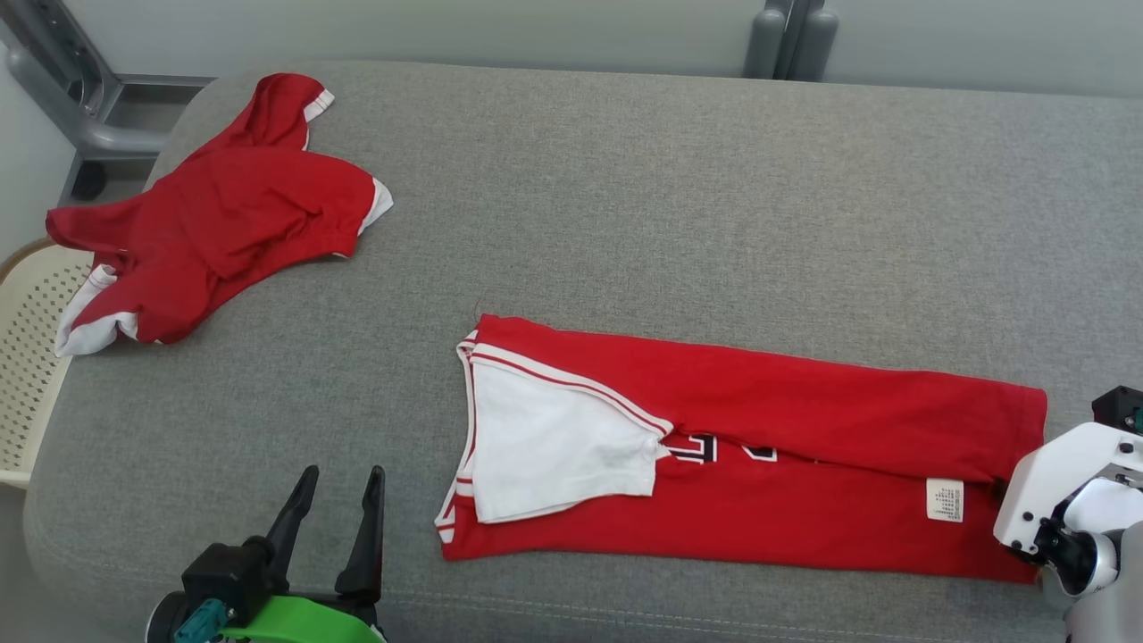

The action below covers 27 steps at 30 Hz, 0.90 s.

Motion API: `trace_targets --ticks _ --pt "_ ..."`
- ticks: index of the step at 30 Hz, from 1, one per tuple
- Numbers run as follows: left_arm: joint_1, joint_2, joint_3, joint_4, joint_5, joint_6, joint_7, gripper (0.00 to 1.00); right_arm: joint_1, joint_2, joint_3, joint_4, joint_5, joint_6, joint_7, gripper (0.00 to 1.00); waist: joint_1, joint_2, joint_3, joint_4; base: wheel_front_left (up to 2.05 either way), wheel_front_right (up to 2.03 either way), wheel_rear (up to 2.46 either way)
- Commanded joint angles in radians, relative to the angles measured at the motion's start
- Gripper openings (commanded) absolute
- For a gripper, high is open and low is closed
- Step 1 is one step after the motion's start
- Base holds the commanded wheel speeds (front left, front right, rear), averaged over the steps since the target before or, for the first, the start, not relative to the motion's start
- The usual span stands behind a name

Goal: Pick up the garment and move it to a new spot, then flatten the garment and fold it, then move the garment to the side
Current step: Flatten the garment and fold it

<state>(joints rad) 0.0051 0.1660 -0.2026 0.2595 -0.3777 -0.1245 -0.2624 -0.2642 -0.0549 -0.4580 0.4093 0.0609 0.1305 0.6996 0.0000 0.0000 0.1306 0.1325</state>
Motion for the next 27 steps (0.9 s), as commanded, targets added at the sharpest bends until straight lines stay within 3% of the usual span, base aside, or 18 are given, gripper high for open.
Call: trace_targets --ticks 1,2,7,15,27 --pt "-0.017 0.000 0.002 0.001 0.002 -0.005 -0.003 1.00 -0.001 0.008 0.010 0.025 0.005 0.000 0.004 0.27 0.0000 0.0000 0.000 -0.001 0.00 0.00 0.00" --pt "-0.019 0.001 0.002 0.002 0.003 -0.005 -0.003 1.00 -0.002 0.008 0.011 0.031 0.004 0.000 0.002 0.00 0.0000 0.0000 -0.001 -0.002 0.00 0.00 0.00" --pt "-0.022 0.009 0.004 0.003 0.006 -0.005 -0.003 1.00 -0.016 0.003 -0.005 0.042 -0.024 -0.001 -0.031 0.00 0.0000 0.0000 -0.010 -0.010 0.00 0.00 0.00" --pt "-0.009 0.013 0.005 -0.002 0.007 -0.005 -0.003 1.00 -0.054 -0.002 -0.121 0.004 -0.072 -0.001 -0.068 0.00 0.0000 0.0000 -0.030 -0.021 0.00 0.00 0.00" --pt "0.009 0.011 0.001 -0.001 0.007 -0.003 -0.003 1.00 -0.014 -0.062 -0.235 -0.150 -0.112 -0.001 0.012 0.00 0.0000 0.0000 -0.045 -0.029 0.00 0.00 0.00"
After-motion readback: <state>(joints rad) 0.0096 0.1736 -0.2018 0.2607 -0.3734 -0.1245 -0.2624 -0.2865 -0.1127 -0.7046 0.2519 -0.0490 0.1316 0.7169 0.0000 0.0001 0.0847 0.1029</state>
